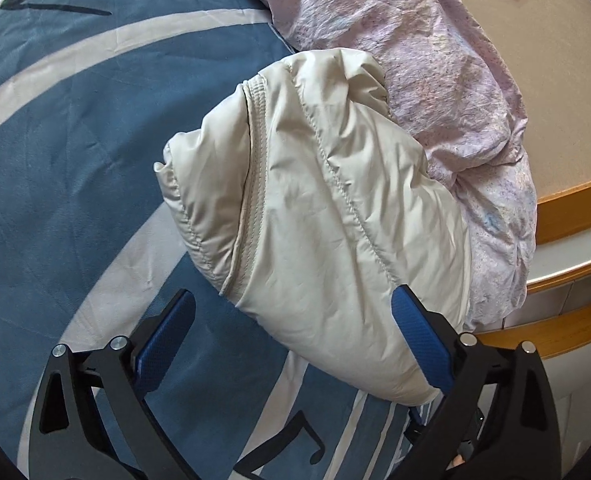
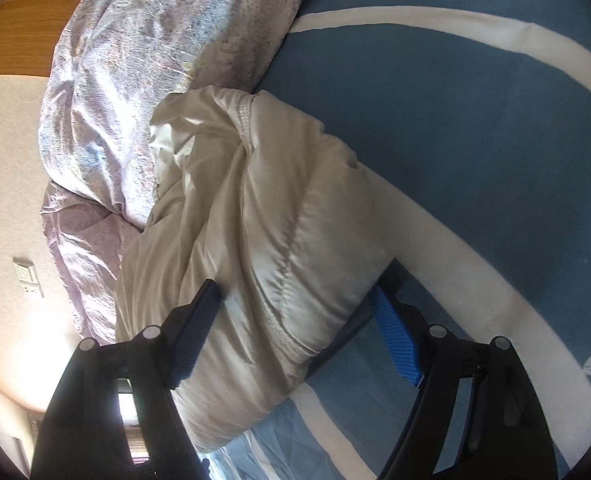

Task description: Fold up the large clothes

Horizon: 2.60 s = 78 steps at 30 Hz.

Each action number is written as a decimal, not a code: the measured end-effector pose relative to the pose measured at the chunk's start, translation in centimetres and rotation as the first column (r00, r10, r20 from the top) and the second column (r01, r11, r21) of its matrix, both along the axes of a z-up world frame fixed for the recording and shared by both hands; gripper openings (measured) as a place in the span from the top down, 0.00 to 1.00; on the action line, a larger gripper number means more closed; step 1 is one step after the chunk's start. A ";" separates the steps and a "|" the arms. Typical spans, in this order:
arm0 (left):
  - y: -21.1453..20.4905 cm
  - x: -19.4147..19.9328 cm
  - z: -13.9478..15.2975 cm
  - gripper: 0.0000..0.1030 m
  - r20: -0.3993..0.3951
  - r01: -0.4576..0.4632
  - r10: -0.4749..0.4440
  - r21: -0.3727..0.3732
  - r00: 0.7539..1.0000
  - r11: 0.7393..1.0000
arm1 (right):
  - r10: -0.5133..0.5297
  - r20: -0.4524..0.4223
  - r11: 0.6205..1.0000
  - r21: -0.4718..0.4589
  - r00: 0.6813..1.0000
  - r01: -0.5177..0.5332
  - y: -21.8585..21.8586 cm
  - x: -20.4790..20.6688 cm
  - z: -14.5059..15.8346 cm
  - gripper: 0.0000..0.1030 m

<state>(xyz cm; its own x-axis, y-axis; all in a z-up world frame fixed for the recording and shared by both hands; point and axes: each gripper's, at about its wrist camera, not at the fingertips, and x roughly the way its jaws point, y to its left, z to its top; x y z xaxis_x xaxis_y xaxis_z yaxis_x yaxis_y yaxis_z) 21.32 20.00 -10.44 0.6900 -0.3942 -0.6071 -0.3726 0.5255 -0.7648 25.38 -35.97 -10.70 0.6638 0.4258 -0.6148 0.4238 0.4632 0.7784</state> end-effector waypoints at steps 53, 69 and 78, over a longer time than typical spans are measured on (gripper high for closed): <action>3.7 -8.4 0.3 0.82 0.138 -0.091 0.106 -0.110 0.985 0.990 | 0.108 0.181 0.987 -0.135 0.978 -0.084 1.8 -9.9 3.9 0.80; 4.1 -9.6 -0.8 0.52 0.116 -0.118 0.123 -0.041 0.986 0.992 | -0.009 0.134 0.750 -0.654 0.991 0.096 3.9 -14.2 7.6 0.33; 3.7 -9.7 -0.7 0.31 0.142 -0.154 0.154 -0.006 0.978 0.988 | 0.302 0.204 0.560 -0.829 0.931 0.000 12.4 -10.6 12.2 0.33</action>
<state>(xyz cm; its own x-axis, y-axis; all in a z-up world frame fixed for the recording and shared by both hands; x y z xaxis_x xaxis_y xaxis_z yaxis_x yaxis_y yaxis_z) 11.64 23.72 -11.15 0.8214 -0.2740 -0.5002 -0.3372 0.4741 -0.8134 14.81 -23.53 1.49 0.8423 -0.0355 -0.5379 0.1109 0.9879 0.1085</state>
